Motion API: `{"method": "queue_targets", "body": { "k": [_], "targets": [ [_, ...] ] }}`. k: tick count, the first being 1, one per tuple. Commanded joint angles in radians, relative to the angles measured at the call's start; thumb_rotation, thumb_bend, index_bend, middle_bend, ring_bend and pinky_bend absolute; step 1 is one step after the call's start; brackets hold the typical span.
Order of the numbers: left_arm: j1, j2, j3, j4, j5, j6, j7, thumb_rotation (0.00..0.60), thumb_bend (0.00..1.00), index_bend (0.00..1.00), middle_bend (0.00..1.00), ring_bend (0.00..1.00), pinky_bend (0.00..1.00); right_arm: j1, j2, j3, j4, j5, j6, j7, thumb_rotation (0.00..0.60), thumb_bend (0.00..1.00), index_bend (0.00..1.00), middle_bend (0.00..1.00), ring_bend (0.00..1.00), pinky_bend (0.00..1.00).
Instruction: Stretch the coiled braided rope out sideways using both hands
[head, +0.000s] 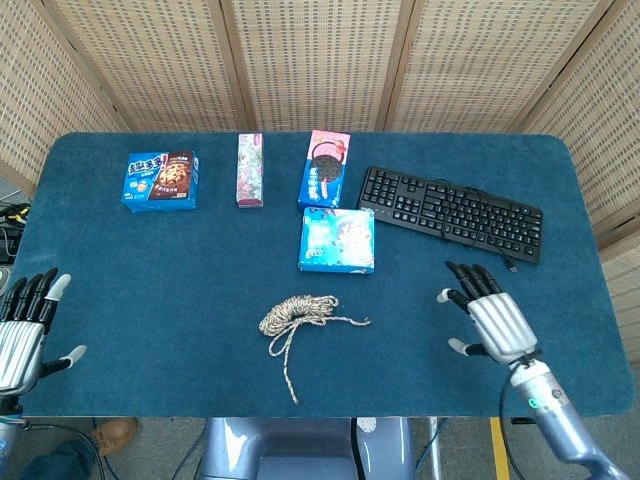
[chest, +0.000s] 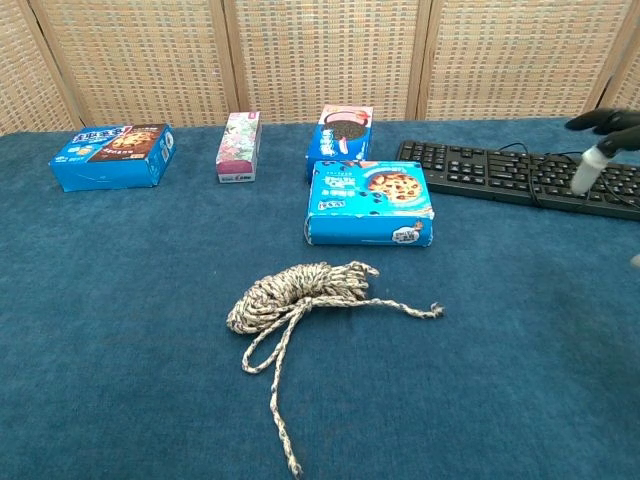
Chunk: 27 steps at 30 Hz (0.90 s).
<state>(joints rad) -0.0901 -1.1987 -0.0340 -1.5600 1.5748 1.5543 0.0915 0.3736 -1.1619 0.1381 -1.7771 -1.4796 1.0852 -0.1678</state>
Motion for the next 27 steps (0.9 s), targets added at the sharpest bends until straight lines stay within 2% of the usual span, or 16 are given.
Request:
{"method": "queue_targets", "body": {
  "k": [1, 5, 12, 20, 27],
  "targets": [
    [-0.002, -0.004, -0.001, 0.003, -0.005, -0.006, 0.004, 0.6, 0.0, 0.0, 0.0, 0.0, 0.0, 0.109, -0.088, 0.039, -0.029, 0.168, -0.139, -0.141, 0.6, 0.05, 0.35, 0.0, 0.0, 0.0],
    [-0.006, -0.006, 0.0, -0.001, -0.013, -0.022, 0.015, 0.6, 0.0, 0.0, 0.0, 0.0, 0.0, 0.17, -0.168, 0.05, -0.013, 0.302, -0.184, -0.25, 0.6, 0.12, 0.36, 0.0, 0.0, 0.0],
    [-0.012, -0.007, 0.006, -0.014, -0.018, -0.043, 0.037, 0.6, 0.0, 0.0, 0.0, 0.0, 0.0, 0.248, -0.295, 0.056, 0.04, 0.474, -0.178, -0.39, 0.6, 0.18, 0.39, 0.0, 0.0, 0.0],
    [-0.024, -0.011, 0.006, -0.014, -0.038, -0.077, 0.054, 0.6, 0.0, 0.0, 0.0, 0.0, 0.0, 0.309, -0.427, 0.048, 0.127, 0.58, -0.139, -0.479, 0.6, 0.22, 0.42, 0.0, 0.0, 0.0],
    [-0.028, -0.014, 0.005, -0.015, -0.05, -0.09, 0.064, 0.6, 0.0, 0.0, 0.0, 0.0, 0.0, 0.343, -0.474, 0.043, 0.173, 0.613, -0.124, -0.509, 0.6, 0.26, 0.44, 0.0, 0.0, 0.0]
  ]
}}
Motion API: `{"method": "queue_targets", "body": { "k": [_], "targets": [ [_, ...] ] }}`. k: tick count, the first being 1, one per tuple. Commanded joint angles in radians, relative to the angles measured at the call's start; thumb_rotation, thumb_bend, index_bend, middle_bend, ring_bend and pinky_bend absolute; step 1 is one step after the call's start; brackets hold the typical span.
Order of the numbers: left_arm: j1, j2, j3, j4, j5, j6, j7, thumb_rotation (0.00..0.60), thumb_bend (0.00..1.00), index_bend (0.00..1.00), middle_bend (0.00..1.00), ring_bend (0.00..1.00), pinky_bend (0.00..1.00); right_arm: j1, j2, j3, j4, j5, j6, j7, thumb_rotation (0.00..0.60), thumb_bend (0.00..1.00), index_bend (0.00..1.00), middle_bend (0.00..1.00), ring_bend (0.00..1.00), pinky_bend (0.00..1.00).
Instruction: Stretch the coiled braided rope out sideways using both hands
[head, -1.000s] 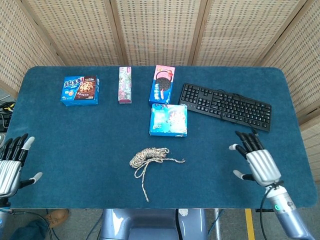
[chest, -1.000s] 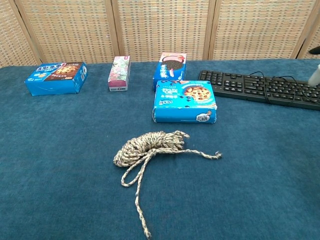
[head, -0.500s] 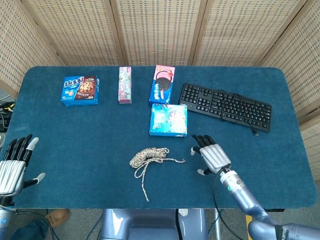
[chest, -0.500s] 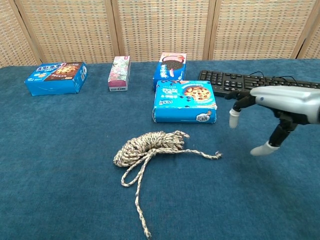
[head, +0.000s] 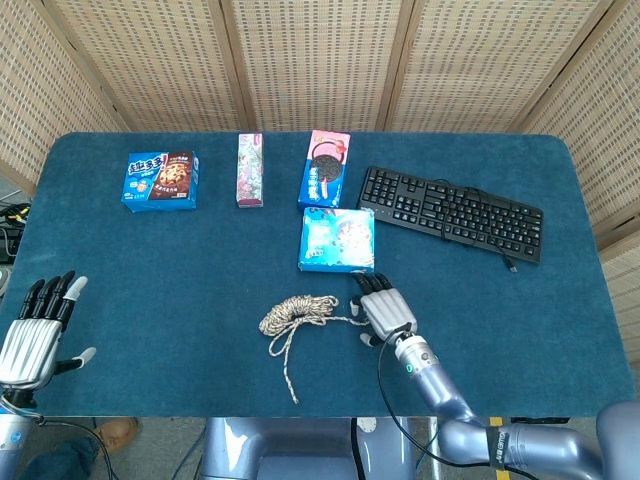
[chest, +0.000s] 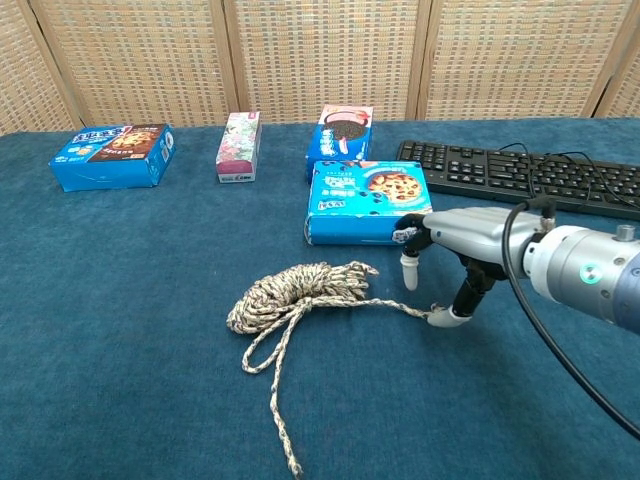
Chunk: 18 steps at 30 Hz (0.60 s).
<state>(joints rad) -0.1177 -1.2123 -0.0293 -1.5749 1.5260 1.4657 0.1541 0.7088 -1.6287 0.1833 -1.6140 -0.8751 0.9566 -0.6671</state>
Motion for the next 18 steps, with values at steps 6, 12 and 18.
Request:
{"method": "queue_targets", "body": {
  "k": [6, 12, 18],
  "targets": [
    [-0.002, -0.002, 0.001, -0.002, -0.002, -0.003, 0.005, 0.6, 0.0, 0.0, 0.0, 0.0, 0.0, 0.025, -0.018, -0.013, 0.029, 0.062, 0.016, -0.038, 0.6, 0.3, 0.45, 0.0, 0.0, 0.0],
    [-0.001, 0.0, 0.002, -0.004, 0.0, 0.0, 0.003, 0.6, 0.0, 0.0, 0.0, 0.0, 0.0, 0.036, -0.027, -0.019, 0.04, 0.094, 0.031, -0.053, 0.6, 0.3, 0.46, 0.0, 0.0, 0.0],
    [-0.001, -0.001, 0.003, -0.003, 0.001, 0.001, 0.004, 0.6, 0.0, 0.0, 0.0, 0.0, 0.0, 0.045, -0.043, -0.031, 0.047, 0.096, 0.047, -0.061, 0.6, 0.31, 0.48, 0.0, 0.0, 0.0]
  ]
}}
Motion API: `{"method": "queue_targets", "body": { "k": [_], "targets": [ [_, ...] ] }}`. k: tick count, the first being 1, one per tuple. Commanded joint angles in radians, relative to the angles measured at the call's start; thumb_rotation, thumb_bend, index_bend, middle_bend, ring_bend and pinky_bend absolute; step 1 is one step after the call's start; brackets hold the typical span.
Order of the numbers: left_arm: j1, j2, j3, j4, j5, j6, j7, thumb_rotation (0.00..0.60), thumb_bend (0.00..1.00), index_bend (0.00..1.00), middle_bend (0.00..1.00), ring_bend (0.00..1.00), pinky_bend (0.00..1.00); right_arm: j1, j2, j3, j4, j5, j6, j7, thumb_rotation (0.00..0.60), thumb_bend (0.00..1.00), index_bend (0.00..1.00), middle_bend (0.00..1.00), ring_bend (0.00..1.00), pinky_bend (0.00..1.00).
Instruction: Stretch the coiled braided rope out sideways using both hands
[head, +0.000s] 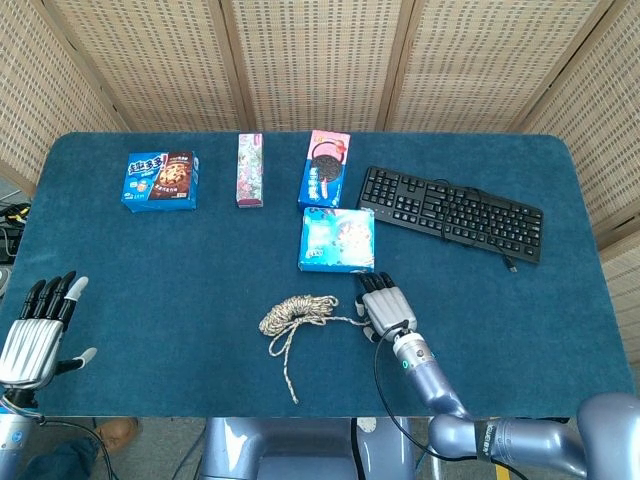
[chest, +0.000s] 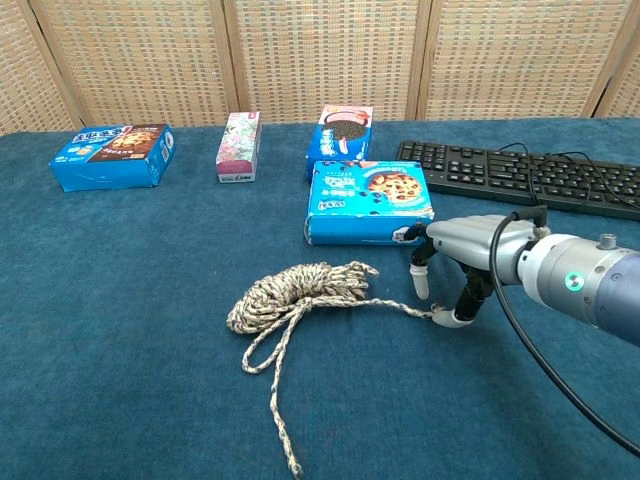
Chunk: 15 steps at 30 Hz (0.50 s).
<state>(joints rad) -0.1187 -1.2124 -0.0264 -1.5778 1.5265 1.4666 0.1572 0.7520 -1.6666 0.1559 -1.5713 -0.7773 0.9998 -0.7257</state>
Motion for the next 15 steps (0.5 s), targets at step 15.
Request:
{"method": "queue_targets", "body": {
  "k": [15],
  "targets": [
    [-0.001, 0.0, 0.0, 0.001, -0.001, 0.001, -0.004, 0.6, 0.0, 0.0, 0.0, 0.0, 0.0, 0.02, -0.047, -0.018, 0.028, 0.005, 0.018, -0.006, 0.6, 0.33, 0.51, 0.0, 0.0, 0.0]
  ]
}}
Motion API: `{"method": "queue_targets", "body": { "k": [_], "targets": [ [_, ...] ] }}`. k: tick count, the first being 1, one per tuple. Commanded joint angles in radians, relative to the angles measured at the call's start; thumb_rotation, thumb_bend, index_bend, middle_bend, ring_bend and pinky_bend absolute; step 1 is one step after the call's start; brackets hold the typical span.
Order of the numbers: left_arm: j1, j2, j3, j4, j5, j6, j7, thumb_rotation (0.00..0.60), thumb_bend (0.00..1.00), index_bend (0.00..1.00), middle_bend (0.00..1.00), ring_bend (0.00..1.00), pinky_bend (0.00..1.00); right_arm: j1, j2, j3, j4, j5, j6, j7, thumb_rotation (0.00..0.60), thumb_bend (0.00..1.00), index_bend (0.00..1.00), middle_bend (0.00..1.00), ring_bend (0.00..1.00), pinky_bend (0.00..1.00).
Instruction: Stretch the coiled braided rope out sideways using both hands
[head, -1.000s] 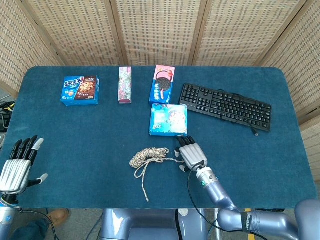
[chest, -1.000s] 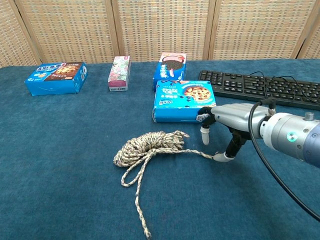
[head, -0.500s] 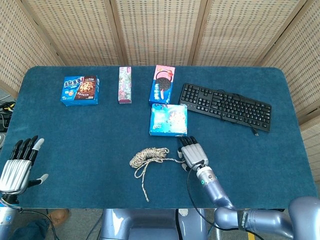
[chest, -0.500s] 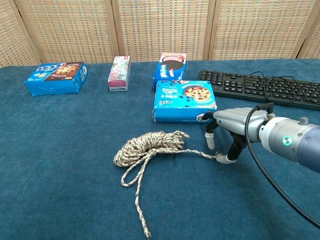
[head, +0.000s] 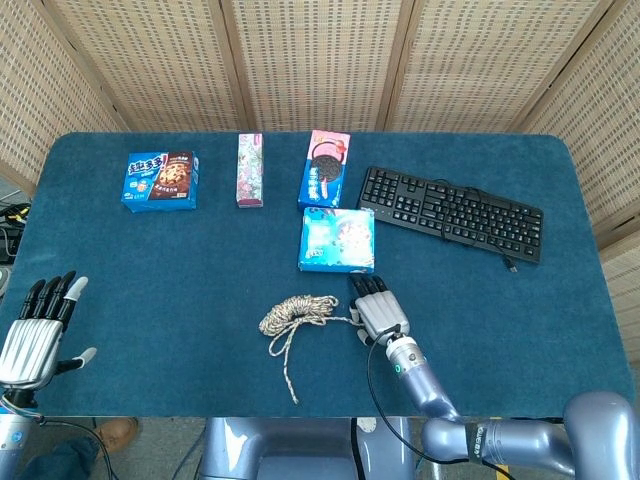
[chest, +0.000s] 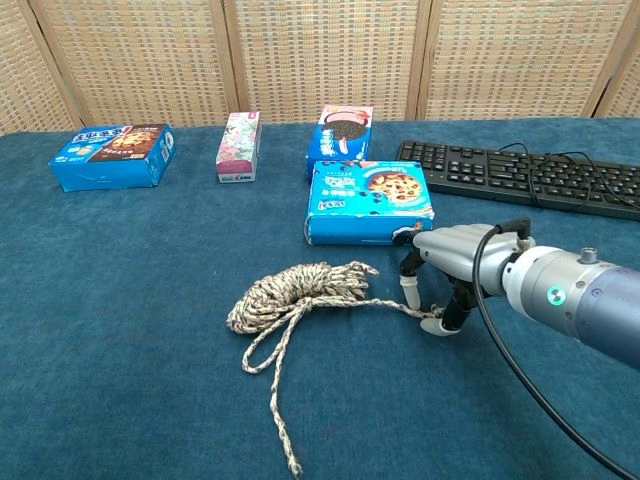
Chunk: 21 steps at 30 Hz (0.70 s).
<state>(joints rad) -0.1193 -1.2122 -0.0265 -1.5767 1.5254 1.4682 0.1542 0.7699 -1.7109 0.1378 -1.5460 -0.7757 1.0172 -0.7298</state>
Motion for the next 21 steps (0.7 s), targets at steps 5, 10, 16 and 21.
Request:
{"method": "queue_targets", "body": {
  "k": [5, 10, 16, 21],
  "targets": [
    [-0.001, 0.001, 0.0, -0.001, -0.001, -0.001, -0.003, 0.6, 0.0, 0.0, 0.0, 0.0, 0.0, 0.008, -0.013, -0.004, 0.013, 0.013, 0.003, -0.007, 0.6, 0.36, 0.53, 0.0, 0.0, 0.0],
    [-0.001, 0.001, 0.001, -0.002, 0.0, -0.001, -0.004, 0.6, 0.0, 0.0, 0.0, 0.0, 0.0, 0.011, -0.015, -0.008, 0.016, 0.015, 0.005, -0.009, 0.6, 0.37, 0.55, 0.0, 0.0, 0.0],
    [-0.001, 0.002, 0.002, -0.002, 0.001, 0.0, -0.003, 0.6, 0.0, 0.0, 0.0, 0.0, 0.0, 0.014, -0.018, -0.016, 0.02, 0.012, 0.012, -0.017, 0.6, 0.4, 0.58, 0.0, 0.0, 0.0],
    [-0.001, 0.001, 0.003, -0.002, 0.002, -0.001, -0.003, 0.6, 0.0, 0.0, 0.0, 0.0, 0.0, 0.014, -0.021, -0.021, 0.024, -0.005, 0.02, -0.014, 0.6, 0.44, 0.61, 0.0, 0.0, 0.0]
  ]
}}
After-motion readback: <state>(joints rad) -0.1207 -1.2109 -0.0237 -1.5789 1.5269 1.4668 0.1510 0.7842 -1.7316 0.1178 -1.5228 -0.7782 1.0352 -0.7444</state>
